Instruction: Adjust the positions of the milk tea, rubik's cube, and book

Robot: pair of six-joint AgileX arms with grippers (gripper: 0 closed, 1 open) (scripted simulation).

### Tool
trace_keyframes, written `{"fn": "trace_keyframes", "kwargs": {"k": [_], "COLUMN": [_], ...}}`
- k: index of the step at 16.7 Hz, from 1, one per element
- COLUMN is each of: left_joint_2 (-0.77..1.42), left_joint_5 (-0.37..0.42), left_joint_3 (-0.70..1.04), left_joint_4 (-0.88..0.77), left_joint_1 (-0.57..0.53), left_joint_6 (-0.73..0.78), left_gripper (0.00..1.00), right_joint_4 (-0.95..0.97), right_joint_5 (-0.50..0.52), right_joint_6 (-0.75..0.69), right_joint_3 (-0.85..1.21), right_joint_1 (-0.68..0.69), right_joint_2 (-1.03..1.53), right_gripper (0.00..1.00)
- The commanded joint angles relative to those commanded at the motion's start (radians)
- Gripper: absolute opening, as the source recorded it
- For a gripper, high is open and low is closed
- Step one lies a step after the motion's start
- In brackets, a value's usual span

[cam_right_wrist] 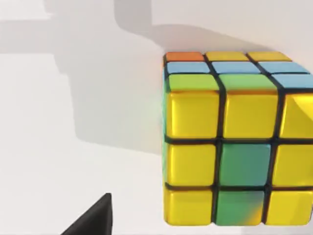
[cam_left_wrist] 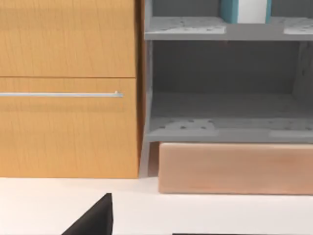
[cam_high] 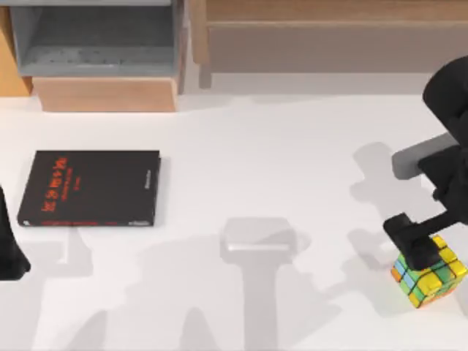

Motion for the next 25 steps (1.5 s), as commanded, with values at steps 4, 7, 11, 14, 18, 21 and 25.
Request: {"fn": "trace_keyframes", "kwargs": {"k": [4, 7, 11, 14, 18, 21, 25], "left_joint_2": [0.000, 0.000, 0.000, 0.000, 0.000, 0.000, 0.000], "left_joint_5": [0.000, 0.000, 0.000, 0.000, 0.000, 0.000, 0.000], "left_joint_3": [0.000, 0.000, 0.000, 0.000, 0.000, 0.000, 0.000], "left_joint_4": [0.000, 0.000, 0.000, 0.000, 0.000, 0.000, 0.000], "left_joint_1": [0.000, 0.000, 0.000, 0.000, 0.000, 0.000, 0.000], "left_joint_6": [0.000, 0.000, 0.000, 0.000, 0.000, 0.000, 0.000], "left_gripper": [1.00, 1.00, 1.00, 1.00, 1.00, 1.00, 1.00], "right_joint_4": [0.140, 0.203, 0.205, 0.205, 0.205, 0.205, 0.205], "right_joint_5": [0.000, 0.000, 0.000, 0.000, 0.000, 0.000, 0.000], "right_joint_6": [0.002, 0.004, 0.004, 0.004, 0.004, 0.004, 0.004], "right_joint_3": [-0.074, -0.125, -0.127, -0.127, -0.127, -0.127, -0.127], "right_joint_1": [0.001, 0.003, 0.003, 0.003, 0.003, 0.003, 0.003], "right_joint_2": [0.036, 0.068, 0.069, 0.069, 0.069, 0.069, 0.069], "right_gripper": [1.00, 1.00, 1.00, 0.77, 0.47, 0.25, 0.00]}}
